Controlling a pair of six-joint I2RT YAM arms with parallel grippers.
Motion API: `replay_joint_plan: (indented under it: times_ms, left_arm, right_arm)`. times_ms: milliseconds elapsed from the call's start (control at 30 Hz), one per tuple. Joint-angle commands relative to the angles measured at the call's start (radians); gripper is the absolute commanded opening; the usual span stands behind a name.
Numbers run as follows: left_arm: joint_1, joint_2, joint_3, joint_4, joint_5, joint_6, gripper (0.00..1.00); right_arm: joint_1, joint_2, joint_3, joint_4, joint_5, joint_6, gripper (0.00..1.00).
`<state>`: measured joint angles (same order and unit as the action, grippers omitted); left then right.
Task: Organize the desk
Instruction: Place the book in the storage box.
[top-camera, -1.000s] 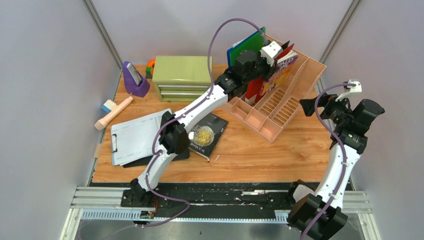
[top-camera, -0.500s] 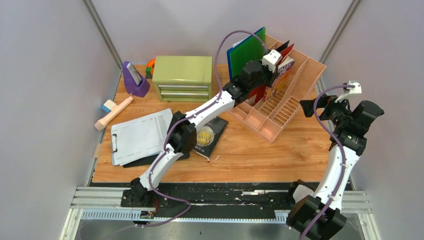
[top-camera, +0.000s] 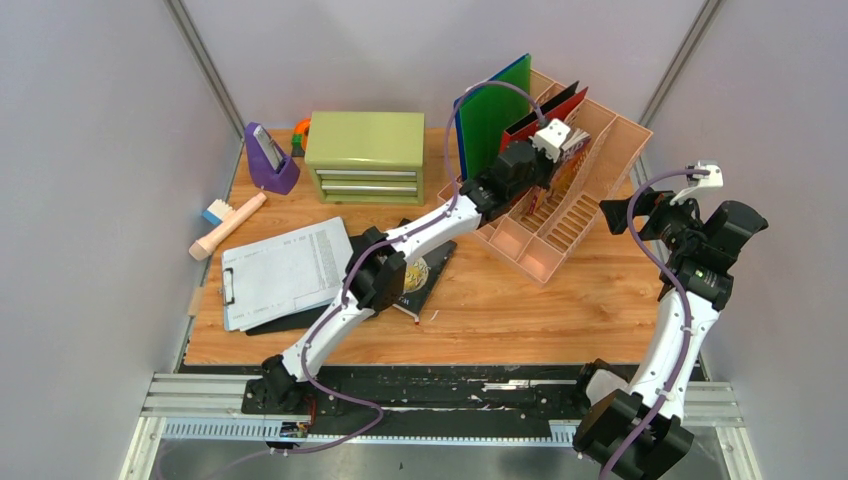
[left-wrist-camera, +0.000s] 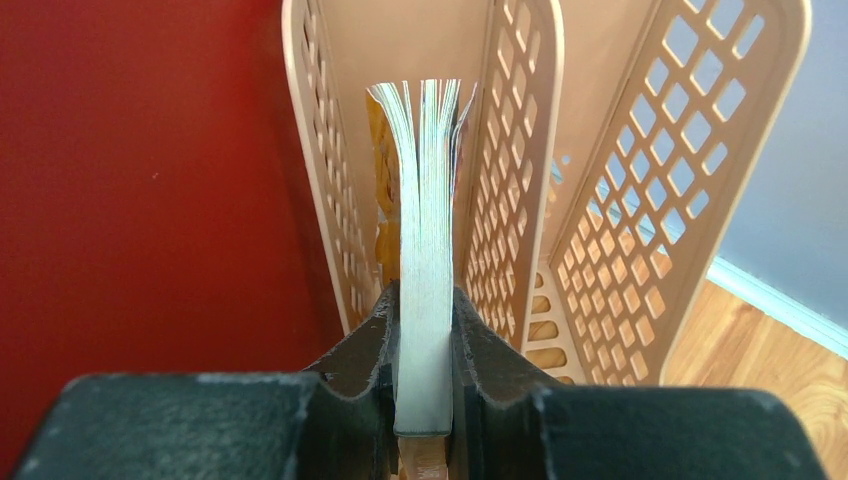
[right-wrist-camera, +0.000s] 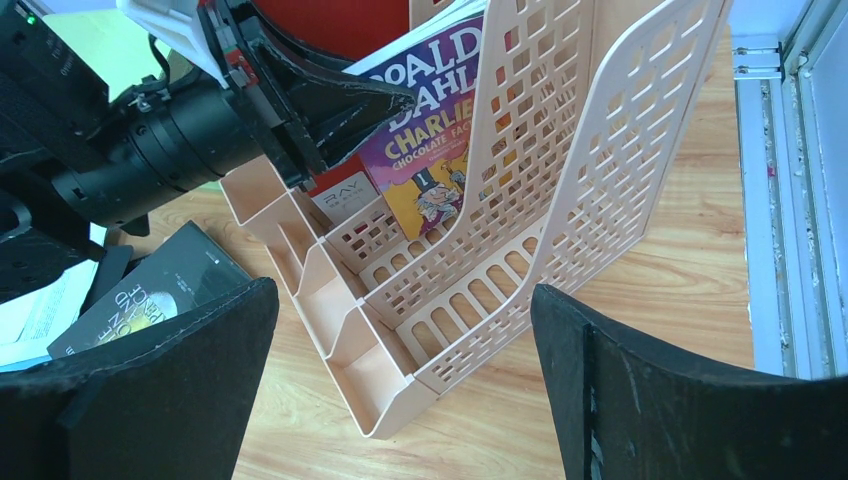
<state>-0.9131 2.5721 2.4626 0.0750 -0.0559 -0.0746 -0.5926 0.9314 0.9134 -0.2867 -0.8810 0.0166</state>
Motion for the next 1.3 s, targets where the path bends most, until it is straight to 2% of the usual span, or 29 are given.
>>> replay_joint_plan:
  times_ms: [0,200,333,400,433,467,500,567,767,833,1067,1167,1267]
  left_arm:
    - [-0.005,0.009,0.063,0.137,-0.044,0.035,0.01]
    - [-0.005,0.018,0.059,0.157,-0.048,0.072,0.10]
    - [-0.004,0.014,0.046,0.155,-0.069,0.073,0.24]
    - [-0.002,0.004,0.029,0.149,-0.071,0.073,0.37]
    - [0.000,-0.001,0.021,0.141,-0.072,0.073,0.48]
    - [0.001,-0.009,0.019,0.135,-0.073,0.073,0.53]
    - [0.003,-0.013,0.019,0.119,-0.066,0.073,0.63]
    - [0.005,-0.032,0.015,0.087,-0.041,0.073,0.74]
    - [0.005,-0.185,-0.058,-0.050,0.097,0.073,0.95]
    - [0.006,-0.249,-0.086,-0.142,0.138,0.101,0.99]
    - [0.006,-0.506,-0.304,-0.490,0.302,0.215,1.00]
    - [0.005,-0.661,-0.448,-0.584,0.306,0.297,1.00]
    - [0.005,-0.789,-0.612,-0.723,0.253,0.431,1.00]
  right_arm:
    - [-0.006,-0.016,-0.006,0.035,-0.013,-0.013,1.00]
    - [-0.006,-0.016,-0.007,0.035,-0.022,-0.013,1.00]
    - [-0.006,-0.018,-0.008,0.035,-0.022,-0.012,1.00]
    - [-0.006,-0.019,-0.009,0.035,-0.024,-0.012,1.00]
    - [-0.007,-0.019,-0.010,0.035,-0.026,-0.013,1.00]
    - [-0.006,-0.017,-0.010,0.035,-0.029,-0.013,1.00]
    - [-0.006,-0.016,-0.010,0.035,-0.032,-0.013,1.00]
    - [-0.006,-0.014,-0.010,0.035,-0.037,-0.013,1.00]
    - [-0.006,-0.011,-0.010,0.035,-0.068,-0.013,1.00]
    - [-0.006,-0.009,-0.010,0.035,-0.088,-0.013,1.00]
    - [-0.005,0.000,-0.015,0.035,-0.178,-0.013,1.00]
    - [-0.002,-0.003,-0.014,0.035,-0.197,-0.013,1.00]
    - [0.004,-0.013,-0.024,0.040,-0.254,-0.013,1.00]
